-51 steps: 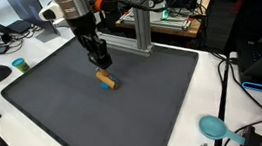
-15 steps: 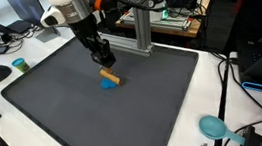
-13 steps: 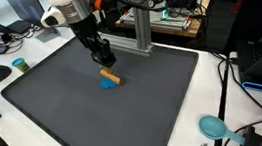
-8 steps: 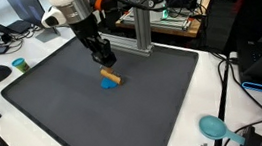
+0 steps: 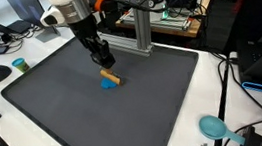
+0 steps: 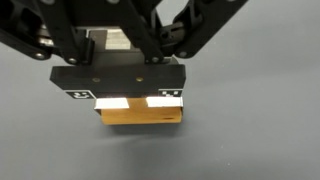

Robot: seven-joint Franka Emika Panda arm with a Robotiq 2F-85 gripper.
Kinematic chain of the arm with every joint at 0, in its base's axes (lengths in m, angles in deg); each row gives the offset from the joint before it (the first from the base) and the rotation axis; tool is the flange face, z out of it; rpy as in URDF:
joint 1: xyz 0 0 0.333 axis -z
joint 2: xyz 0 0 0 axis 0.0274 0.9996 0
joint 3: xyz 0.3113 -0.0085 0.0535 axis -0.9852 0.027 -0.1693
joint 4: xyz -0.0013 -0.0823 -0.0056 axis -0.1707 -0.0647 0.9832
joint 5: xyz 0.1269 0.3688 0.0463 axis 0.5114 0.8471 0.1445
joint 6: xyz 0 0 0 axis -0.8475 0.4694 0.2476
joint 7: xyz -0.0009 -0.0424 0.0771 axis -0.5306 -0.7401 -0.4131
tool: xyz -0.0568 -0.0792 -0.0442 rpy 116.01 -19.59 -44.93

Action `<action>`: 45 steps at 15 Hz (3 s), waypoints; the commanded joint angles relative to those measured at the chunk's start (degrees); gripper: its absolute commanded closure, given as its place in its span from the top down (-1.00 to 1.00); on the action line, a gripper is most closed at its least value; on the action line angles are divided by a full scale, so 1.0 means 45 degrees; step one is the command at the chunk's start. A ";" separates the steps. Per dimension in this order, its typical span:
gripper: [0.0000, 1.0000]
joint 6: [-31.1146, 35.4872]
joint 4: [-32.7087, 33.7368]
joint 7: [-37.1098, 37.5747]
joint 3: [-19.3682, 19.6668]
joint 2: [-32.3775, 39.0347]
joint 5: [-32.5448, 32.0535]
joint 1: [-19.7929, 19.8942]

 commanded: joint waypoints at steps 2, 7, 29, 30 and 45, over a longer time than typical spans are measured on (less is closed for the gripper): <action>-0.57 0.1983 -0.0882 0.0490 -0.0019 0.0367 0.0286 0.0008; -0.57 0.2650 -0.1332 0.0885 0.0070 0.0113 0.0138 -0.0032; -0.57 0.4247 -0.2308 0.2056 0.0300 -0.0294 -0.0357 -0.0207; -0.57 0.4268 -0.2314 0.2052 0.0296 -0.0294 -0.0342 -0.0203; -0.57 0.4151 -0.2200 0.1218 0.0084 -0.0158 0.0178 0.0003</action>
